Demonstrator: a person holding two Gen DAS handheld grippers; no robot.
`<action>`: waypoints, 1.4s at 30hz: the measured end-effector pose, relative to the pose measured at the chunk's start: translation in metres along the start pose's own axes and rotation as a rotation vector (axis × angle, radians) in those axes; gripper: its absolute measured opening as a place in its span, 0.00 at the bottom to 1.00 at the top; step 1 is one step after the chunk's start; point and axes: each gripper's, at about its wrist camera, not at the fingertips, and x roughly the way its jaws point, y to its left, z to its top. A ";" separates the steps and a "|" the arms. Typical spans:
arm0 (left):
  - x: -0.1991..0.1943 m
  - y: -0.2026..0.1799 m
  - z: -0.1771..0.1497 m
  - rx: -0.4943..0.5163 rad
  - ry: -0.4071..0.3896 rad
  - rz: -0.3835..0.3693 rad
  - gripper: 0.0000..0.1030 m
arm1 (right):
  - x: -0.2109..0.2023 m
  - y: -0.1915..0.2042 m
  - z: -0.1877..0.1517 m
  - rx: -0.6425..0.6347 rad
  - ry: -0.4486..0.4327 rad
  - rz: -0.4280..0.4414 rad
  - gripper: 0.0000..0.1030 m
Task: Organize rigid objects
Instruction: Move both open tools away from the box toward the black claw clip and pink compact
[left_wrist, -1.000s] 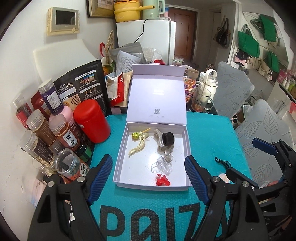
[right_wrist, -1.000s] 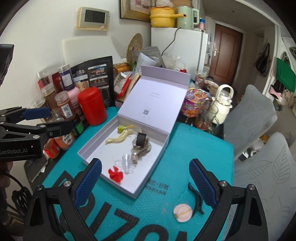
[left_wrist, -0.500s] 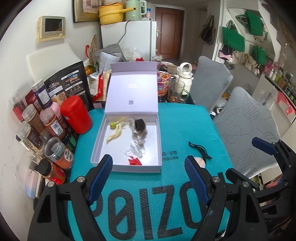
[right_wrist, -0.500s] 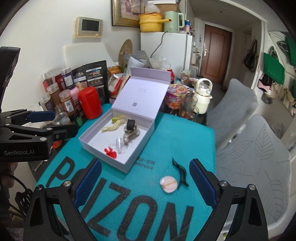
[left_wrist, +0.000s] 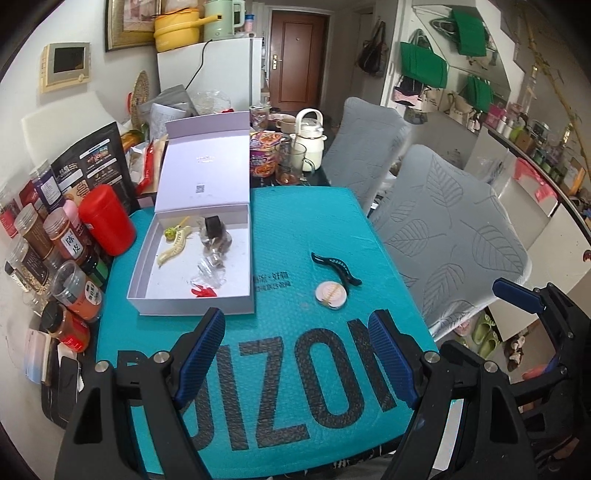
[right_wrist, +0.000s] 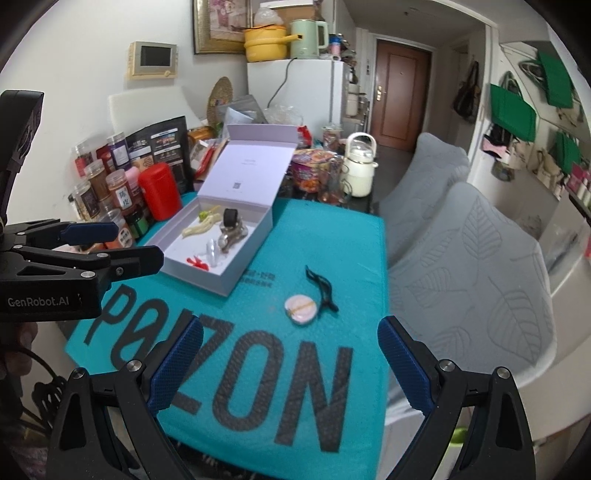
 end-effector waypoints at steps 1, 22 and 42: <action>0.001 -0.003 -0.001 0.010 0.001 -0.003 0.78 | -0.001 -0.002 -0.003 0.005 0.003 -0.004 0.94; 0.086 -0.020 0.008 0.182 0.108 -0.164 0.78 | 0.040 -0.039 -0.026 0.152 0.096 -0.127 0.94; 0.213 -0.039 -0.006 0.104 0.213 -0.091 0.78 | 0.183 -0.104 -0.023 0.084 0.221 0.037 0.74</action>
